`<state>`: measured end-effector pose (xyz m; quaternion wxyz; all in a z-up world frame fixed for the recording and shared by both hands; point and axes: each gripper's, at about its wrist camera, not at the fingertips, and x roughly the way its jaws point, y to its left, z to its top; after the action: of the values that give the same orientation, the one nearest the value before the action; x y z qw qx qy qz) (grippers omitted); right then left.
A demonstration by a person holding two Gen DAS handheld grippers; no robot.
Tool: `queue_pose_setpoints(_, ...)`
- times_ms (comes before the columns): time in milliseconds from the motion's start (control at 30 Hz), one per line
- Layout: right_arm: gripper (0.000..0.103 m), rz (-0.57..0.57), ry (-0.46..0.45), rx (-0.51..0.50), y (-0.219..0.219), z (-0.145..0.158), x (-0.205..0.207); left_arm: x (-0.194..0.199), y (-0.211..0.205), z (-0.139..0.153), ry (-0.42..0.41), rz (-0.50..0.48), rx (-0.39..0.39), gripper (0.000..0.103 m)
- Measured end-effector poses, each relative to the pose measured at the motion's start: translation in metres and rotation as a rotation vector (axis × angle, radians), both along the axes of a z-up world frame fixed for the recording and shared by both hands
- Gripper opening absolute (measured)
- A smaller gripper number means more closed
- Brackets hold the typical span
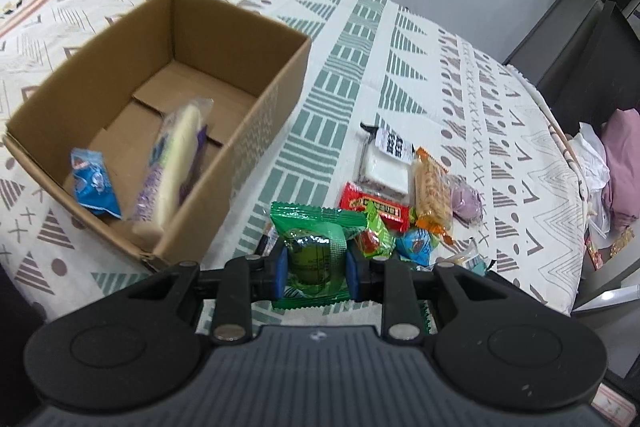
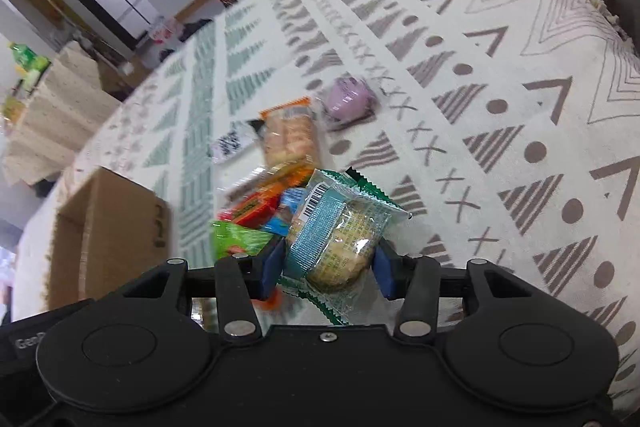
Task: Organize snacks
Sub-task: 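Carry both snacks into the cardboard box and open both grippers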
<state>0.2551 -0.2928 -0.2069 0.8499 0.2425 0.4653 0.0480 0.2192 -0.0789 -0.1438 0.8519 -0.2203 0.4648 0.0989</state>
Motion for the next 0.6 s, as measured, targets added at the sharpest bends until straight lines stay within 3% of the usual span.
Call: queue_pose_setpoints(600,0.046,0.085,-0.197,0.161,0.003,0.040,-0.017,-0.014,0.007,0.038,-0.073,0.045,0.065,0.027)
